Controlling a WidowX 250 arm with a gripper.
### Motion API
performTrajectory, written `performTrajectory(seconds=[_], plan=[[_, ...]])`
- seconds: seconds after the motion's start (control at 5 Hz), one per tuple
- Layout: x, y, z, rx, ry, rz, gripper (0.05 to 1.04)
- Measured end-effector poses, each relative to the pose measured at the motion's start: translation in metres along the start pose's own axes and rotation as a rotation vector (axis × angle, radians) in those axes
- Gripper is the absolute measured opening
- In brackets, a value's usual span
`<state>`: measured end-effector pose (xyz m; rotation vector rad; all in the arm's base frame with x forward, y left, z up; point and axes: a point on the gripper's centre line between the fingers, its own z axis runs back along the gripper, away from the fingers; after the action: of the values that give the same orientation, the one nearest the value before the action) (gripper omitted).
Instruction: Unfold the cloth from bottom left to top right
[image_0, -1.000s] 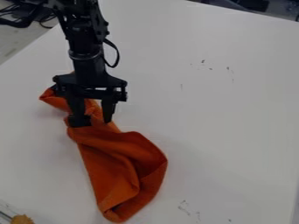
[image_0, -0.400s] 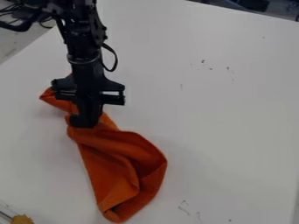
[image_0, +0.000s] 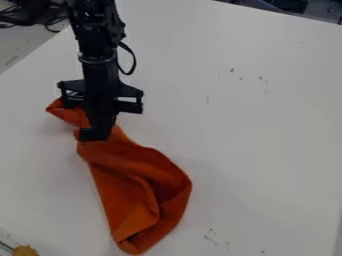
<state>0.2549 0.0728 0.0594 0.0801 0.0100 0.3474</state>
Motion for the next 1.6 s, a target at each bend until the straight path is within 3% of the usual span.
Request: performTrajectory(seconds=[0.2, 0.4, 0.6, 0.8, 1.0, 1.4, 1.6], plan=[[0.003, -0.007, 0.015, 0.033, -0.034, 0.011, 0.471], [0.002, -0.016, 0.018, 0.031, -0.050, 0.042, 0.781], [-0.014, -0.025, -0.003, -0.046, -0.036, 0.093, 0.999], [-0.027, -0.030, -0.022, -0.101, -0.012, 0.145, 1.003], [-0.034, -0.030, -0.027, -0.104, 0.001, 0.175, 0.948], [-0.033, -0.027, -0.026, -0.082, -0.003, 0.175, 0.359], [-0.031, -0.026, -0.025, -0.074, -0.005, 0.177, 0.147]])
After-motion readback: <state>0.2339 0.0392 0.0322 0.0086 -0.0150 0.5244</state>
